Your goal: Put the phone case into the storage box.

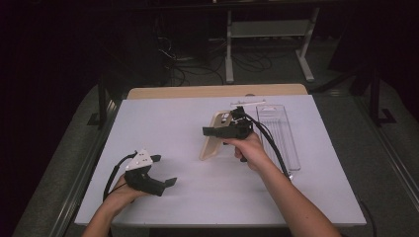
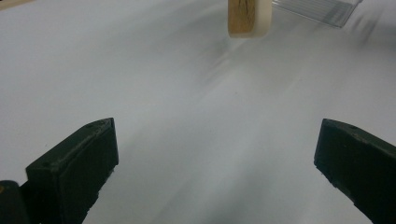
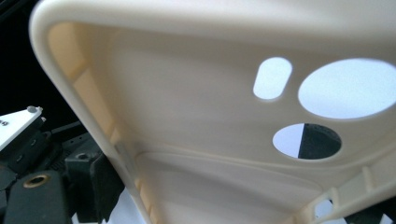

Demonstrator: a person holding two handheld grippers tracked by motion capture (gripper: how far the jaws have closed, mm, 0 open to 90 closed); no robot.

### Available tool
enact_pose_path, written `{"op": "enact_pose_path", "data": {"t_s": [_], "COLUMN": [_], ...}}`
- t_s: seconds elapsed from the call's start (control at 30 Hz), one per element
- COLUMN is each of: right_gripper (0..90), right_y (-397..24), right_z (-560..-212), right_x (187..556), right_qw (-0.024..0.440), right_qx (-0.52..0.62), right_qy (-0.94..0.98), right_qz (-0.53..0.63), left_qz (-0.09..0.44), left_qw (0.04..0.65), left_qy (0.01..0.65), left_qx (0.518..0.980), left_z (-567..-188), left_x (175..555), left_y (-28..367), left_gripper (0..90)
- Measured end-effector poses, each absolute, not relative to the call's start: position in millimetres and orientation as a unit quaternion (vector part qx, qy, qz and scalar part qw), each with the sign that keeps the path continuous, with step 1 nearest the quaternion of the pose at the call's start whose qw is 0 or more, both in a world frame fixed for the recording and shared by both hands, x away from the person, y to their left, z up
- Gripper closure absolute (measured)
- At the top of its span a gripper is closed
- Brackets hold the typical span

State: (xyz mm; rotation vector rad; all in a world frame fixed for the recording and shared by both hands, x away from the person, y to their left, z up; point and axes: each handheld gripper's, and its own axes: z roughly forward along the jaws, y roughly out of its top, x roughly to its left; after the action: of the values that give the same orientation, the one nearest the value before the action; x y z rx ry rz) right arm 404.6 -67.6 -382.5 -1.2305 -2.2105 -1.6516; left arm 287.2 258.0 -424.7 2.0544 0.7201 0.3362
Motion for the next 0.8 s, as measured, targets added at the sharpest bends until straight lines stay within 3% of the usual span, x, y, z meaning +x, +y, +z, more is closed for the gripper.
{"op": "enact_pose_path", "data": {"t_s": [0.8], "right_gripper": [11.3], "right_y": [-87.7], "right_z": [-364.1], "right_x": [415.6], "right_qw": [0.045], "right_qx": [-0.421], "right_qy": [-0.723], "right_qz": [-0.545], "left_qz": [0.131], "left_qw": [0.447], "left_qy": [0.293], "left_qx": [0.835], "left_z": [-427.9], "left_x": [287.7], "left_y": [260.3], "left_gripper": [0.0]}}
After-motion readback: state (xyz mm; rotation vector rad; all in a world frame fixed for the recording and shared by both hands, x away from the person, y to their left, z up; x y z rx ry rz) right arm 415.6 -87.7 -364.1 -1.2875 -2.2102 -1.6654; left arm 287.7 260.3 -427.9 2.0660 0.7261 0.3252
